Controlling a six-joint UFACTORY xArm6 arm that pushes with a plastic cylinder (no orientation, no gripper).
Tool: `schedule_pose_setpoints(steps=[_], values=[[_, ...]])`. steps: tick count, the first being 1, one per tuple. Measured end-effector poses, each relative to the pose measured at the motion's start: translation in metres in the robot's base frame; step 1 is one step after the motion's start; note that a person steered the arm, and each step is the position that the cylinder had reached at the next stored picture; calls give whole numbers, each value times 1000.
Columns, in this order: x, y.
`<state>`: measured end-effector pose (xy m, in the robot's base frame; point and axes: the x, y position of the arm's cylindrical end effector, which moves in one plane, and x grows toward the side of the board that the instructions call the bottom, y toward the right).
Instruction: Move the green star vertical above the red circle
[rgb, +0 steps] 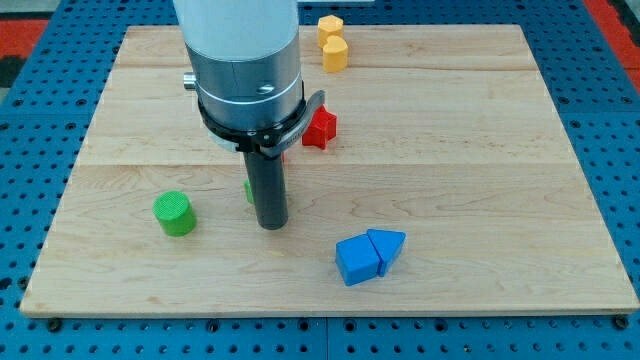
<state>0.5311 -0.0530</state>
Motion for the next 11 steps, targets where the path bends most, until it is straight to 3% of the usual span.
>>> schedule_pose_setpoints(steps=[1,3,5,6,8,9,11], values=[[14,-29],[-5,37],[-37,-69],[-45,-70],[-105,-79],[-88,-103],[-186,-90]])
